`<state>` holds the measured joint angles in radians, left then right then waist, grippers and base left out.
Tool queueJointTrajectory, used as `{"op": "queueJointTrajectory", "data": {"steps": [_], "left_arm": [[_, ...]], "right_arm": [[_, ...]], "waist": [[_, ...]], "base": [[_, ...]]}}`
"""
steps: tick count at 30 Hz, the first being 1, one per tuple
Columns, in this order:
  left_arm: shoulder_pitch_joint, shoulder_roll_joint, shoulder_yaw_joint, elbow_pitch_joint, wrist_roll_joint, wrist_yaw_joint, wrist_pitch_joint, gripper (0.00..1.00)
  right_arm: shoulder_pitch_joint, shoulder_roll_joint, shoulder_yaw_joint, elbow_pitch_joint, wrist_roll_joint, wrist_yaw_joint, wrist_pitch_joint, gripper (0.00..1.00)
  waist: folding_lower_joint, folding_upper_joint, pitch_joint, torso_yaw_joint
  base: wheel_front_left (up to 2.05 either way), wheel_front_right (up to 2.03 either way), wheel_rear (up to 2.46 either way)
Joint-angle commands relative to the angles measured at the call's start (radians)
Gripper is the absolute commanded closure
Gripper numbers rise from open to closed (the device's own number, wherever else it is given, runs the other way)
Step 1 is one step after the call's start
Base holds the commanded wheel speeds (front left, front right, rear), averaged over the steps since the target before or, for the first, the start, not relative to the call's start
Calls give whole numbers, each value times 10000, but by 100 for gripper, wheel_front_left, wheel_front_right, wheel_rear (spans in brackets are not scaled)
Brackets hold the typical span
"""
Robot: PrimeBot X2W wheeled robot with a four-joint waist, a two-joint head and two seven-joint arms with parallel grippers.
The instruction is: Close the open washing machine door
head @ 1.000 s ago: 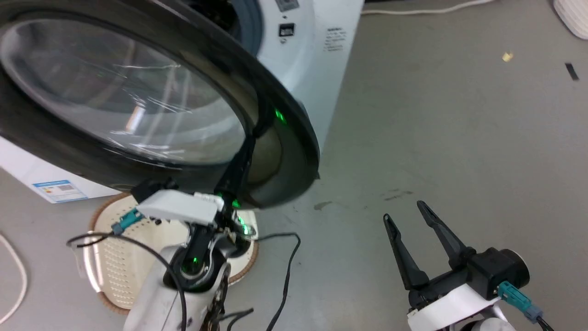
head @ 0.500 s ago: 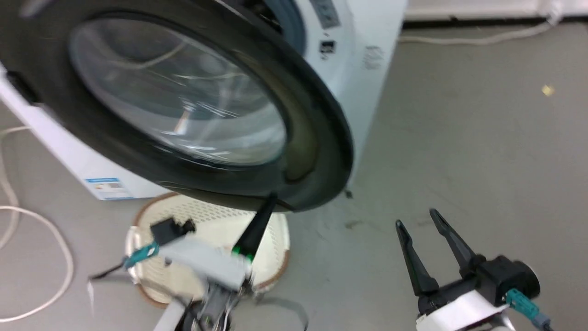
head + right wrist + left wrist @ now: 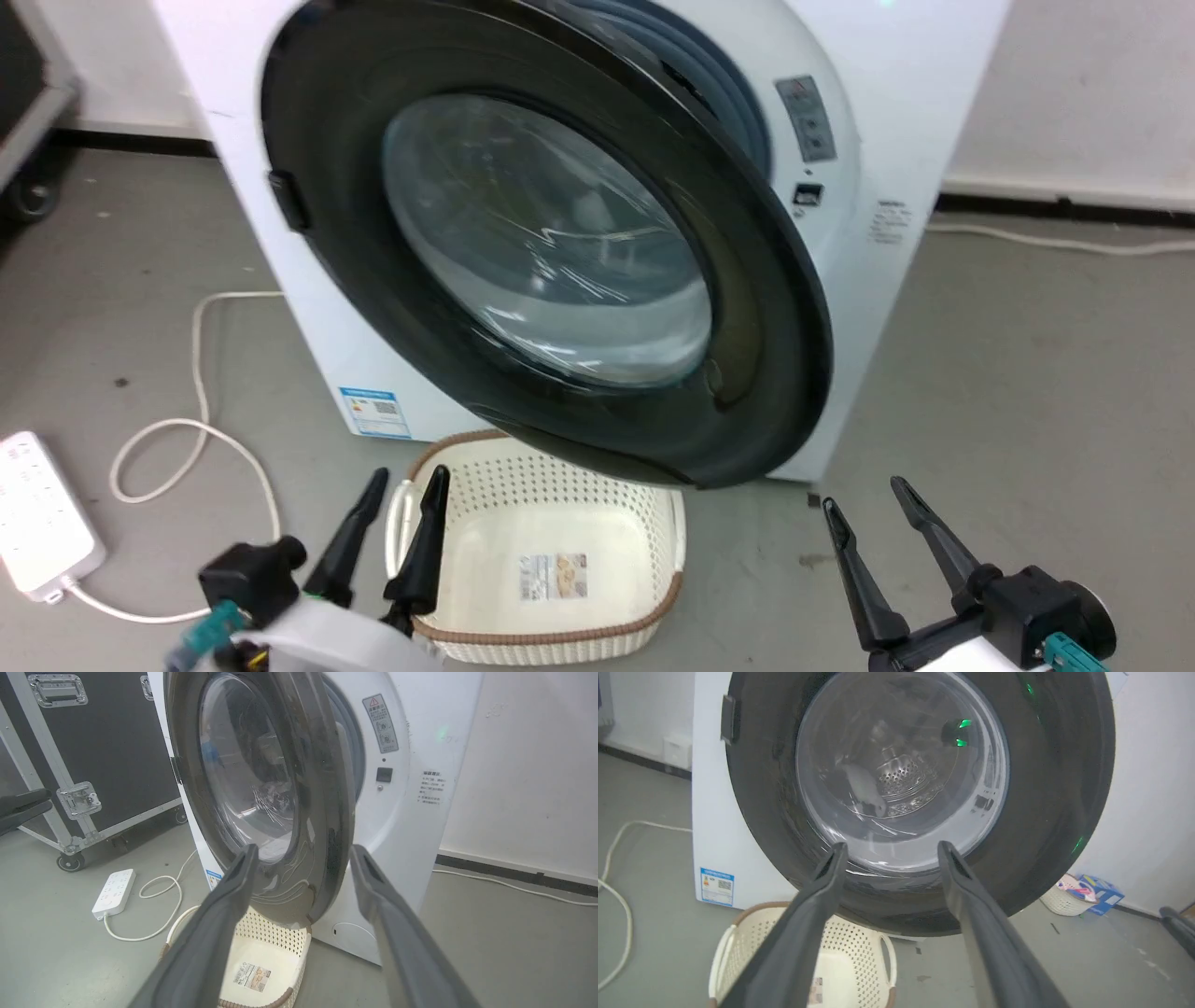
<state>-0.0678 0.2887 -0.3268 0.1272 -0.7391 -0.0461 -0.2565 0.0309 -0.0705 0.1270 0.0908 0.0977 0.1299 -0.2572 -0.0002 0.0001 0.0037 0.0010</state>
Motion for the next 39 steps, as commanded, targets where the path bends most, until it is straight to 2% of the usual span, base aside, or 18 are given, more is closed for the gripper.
{"op": "queueJointTrajectory", "data": {"steps": [1, 5, 8, 11, 15, 17, 18, 23, 31, 36, 39], "left_arm": [[161, -17, 75, -93, 509, 98, -47, 0], [683, -233, 318, -478, 3506, 837, -50, 0], [930, -551, 314, -754, 4803, 1184, -51, 0], [1134, -899, 487, -898, 5248, 1216, -51, 0], [1327, -1319, 890, -932, 5230, 900, -52, 0], [1365, -1503, 1143, -923, 5124, 696, -52, 0], [1364, -1549, 1244, -919, 5137, 597, -52, 0], [1144, -1803, 1561, -815, 5266, 227, -52, 0], [489, -2163, 1694, -669, 5539, -52, -52, 0], [83, -2309, 1649, -701, 5607, -122, -53, 0], [-134, -2354, 1565, -720, 5586, -98, -53, 0]], "right_arm": [[116, -34, -22, -59, -32, 8, -46, 0], [226, 9, 18, -112, -6, 8, -46, 0], [326, 35, 34, -107, -18, 8, -46, 0], [393, 64, 60, -72, -16, 8, -46, 0], [353, 93, 173, -35, -9, 8, -46, 0], [263, 86, 323, -55, 24, 8, -46, 87], [208, 47, 433, -104, 44, 8, -46, 100], [-399, -534, 1180, -302, 142, 8, -46, 100], [-2971, -2161, 2825, 202, 773, 8, 498, 100], [-4660, -2968, 2928, 813, 1528, 8, 1011, 100], [-5402, -3369, 2651, 1332, 1807, 8, 1278, 100]], "waist": [[2, -1, -153, 164], [2, -1, -181, 259], [2, -1, -180, 336], [2, -1, -170, 417], [2, -1, -119, 485], [2, -1, -52, 534], [2, -1, -2, 566], [2, -1, 670, 859], [2, -1, 1895, 1532], [2, -1, 2518, 1955], [2, -1, 2801, 2195]], "base": [[0, 0, 0], [0, 0, 0], [0, 0, 0], [0, 0, 0], [0, 0, 0], [0, 0, 0], [0, 0, 0], [0, 0, 0], [0, 0, 0], [0, 0, 0], [0, 0, 0]]}}
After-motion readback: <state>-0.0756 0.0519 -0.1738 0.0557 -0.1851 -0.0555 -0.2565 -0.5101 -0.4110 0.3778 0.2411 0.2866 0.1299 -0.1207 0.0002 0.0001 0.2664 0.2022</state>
